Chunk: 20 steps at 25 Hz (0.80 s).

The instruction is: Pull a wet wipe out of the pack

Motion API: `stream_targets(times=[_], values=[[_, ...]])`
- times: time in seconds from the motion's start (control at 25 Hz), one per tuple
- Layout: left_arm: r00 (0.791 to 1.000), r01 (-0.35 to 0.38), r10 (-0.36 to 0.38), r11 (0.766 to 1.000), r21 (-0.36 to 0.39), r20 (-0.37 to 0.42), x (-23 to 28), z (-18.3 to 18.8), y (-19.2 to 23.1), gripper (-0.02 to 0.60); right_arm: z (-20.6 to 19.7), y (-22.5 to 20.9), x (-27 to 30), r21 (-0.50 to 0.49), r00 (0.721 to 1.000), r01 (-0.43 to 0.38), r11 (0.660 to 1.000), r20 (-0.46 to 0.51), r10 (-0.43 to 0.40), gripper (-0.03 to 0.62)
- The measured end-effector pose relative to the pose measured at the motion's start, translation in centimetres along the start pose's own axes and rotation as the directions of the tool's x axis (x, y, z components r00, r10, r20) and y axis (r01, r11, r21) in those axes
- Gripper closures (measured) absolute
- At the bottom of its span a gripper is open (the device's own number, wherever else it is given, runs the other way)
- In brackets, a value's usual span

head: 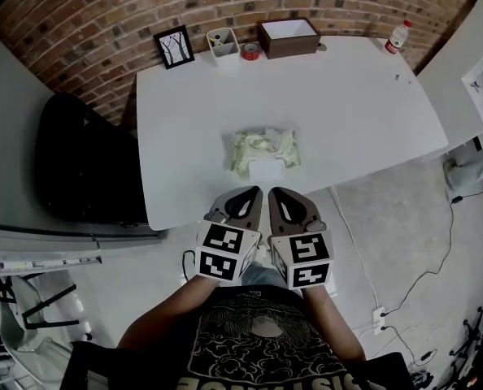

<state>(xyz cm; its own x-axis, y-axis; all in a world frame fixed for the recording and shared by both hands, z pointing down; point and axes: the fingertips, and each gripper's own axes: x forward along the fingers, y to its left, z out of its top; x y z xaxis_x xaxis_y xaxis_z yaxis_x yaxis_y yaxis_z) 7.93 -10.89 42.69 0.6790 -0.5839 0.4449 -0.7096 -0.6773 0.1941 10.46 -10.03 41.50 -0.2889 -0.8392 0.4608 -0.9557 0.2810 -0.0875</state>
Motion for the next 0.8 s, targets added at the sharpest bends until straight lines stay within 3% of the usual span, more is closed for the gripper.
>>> stream_targets(times=[0.36, 0.8], values=[[0.995, -0.098, 0.098, 0.994, -0.038, -0.001, 2.2, 1.2, 1.4, 0.571, 0.9, -1.8, 2.7, -0.042, 0.992, -0.118, 0.992, -0.04, 0.116, 0.576], [0.993, -0.119, 0.118, 0.991, -0.059, -0.012, 3.5, 1.2, 3.5, 0.571, 0.7, -2.4, 5.6, -0.063, 0.988, -0.133, 0.989, -0.089, 0.127, 0.574]])
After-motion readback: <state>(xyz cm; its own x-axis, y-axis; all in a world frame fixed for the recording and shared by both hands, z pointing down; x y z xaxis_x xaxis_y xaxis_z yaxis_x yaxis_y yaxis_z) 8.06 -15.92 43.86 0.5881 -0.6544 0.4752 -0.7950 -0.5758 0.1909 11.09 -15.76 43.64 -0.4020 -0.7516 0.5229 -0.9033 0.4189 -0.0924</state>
